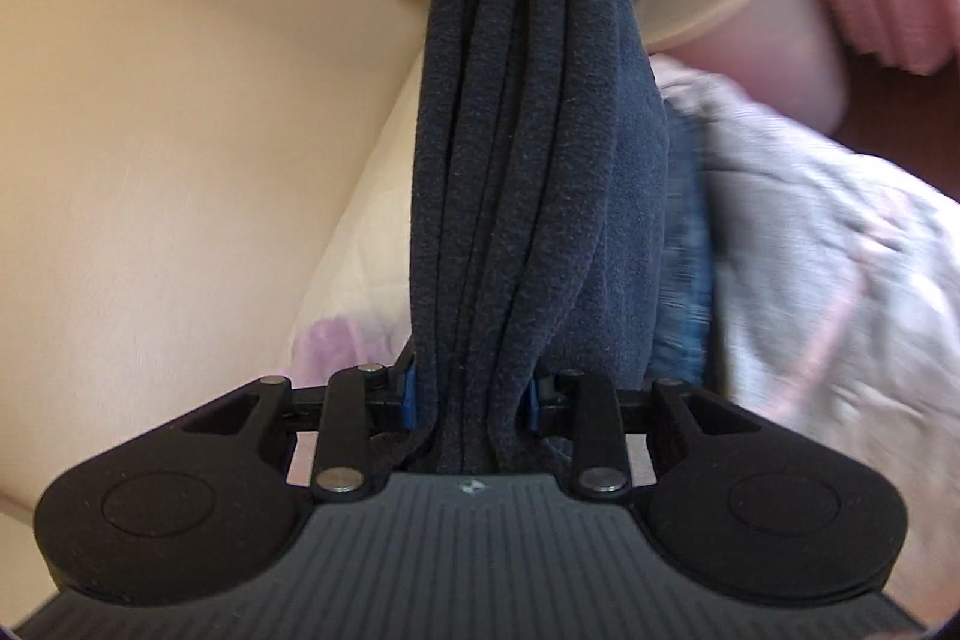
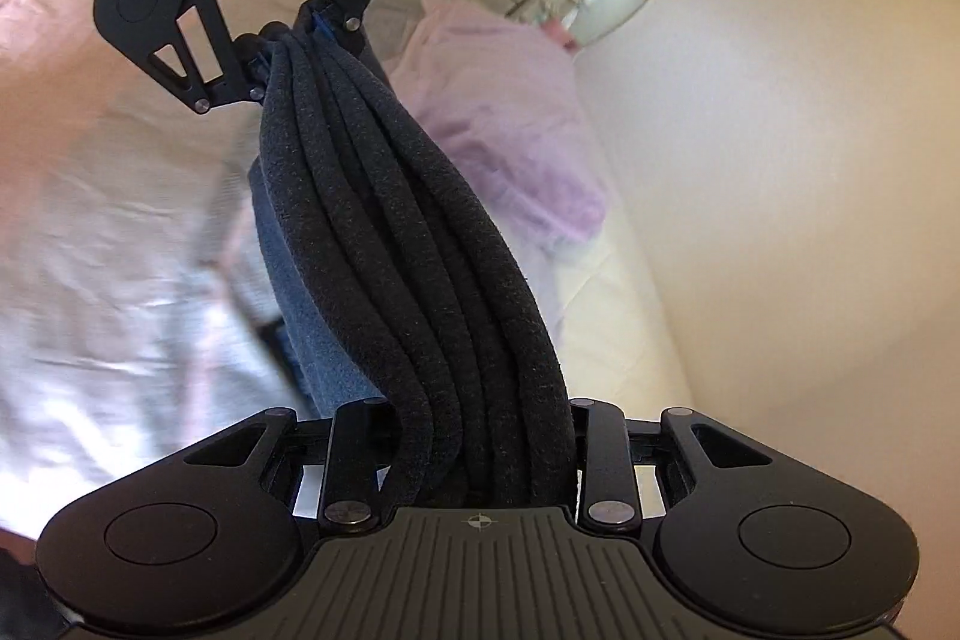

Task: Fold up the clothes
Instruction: 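Carry the hanging sweatpants with both grippers over the stacked jeans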

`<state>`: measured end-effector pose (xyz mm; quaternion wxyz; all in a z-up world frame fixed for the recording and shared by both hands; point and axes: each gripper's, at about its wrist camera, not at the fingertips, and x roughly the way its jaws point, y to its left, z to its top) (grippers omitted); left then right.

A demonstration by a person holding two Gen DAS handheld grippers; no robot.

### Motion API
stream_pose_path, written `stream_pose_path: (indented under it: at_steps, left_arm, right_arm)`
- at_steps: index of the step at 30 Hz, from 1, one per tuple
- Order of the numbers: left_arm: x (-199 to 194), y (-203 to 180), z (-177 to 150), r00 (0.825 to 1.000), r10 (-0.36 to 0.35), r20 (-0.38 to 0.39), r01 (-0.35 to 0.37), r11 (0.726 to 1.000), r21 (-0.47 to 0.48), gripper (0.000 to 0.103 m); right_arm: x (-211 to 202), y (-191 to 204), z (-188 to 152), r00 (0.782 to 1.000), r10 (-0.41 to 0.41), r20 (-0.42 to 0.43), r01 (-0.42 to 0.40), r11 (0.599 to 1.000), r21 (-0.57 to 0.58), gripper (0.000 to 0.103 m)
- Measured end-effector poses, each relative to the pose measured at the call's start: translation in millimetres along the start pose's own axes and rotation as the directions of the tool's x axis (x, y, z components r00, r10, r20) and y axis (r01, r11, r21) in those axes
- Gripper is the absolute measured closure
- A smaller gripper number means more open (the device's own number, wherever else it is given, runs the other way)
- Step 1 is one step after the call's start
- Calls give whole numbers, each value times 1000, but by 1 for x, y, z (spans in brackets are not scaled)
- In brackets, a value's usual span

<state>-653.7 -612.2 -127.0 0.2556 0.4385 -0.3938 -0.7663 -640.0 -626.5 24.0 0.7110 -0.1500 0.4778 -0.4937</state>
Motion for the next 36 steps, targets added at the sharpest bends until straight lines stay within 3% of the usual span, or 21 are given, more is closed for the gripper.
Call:
stream_pose_path:
  at_steps: [5,9,11,14,16,19,22,26,36]
  left_arm:
    - [98,48,34,995,8,-103,-11,999,-32,75]
    - [155,65,46,984,104,-147,-108,994,-18,75]
    - [181,55,49,979,86,-182,-91,996,-18,75]
    - [208,9,45,975,-12,-221,2,999,-44,75]
    - [218,-36,40,964,-99,-247,92,995,-40,74]
    - [220,-88,31,965,-83,-250,99,994,52,73]
    - [218,-86,32,967,-69,-247,81,996,41,72]
    - [219,-70,36,959,-100,-265,109,994,19,69]
    - [225,-45,42,935,-188,-302,187,982,-30,67]
  right_arm:
    - [102,-98,-28,995,86,55,-82,994,-69,72]
    - [162,-155,-45,989,68,129,-47,987,-155,72]
    - [192,-167,-56,987,57,152,-27,982,-189,72]
    - [239,-153,-85,988,81,134,-52,977,-206,71]
    - [260,-126,-107,987,140,85,-122,974,-190,71]
    - [279,-79,-139,966,260,0,-252,939,-232,68]
    - [280,-56,-158,966,257,2,-247,932,-266,61]
    - [277,-61,-156,974,224,-24,-224,950,-216,58]
    - [269,-61,-142,970,207,-123,-234,932,-278,56]
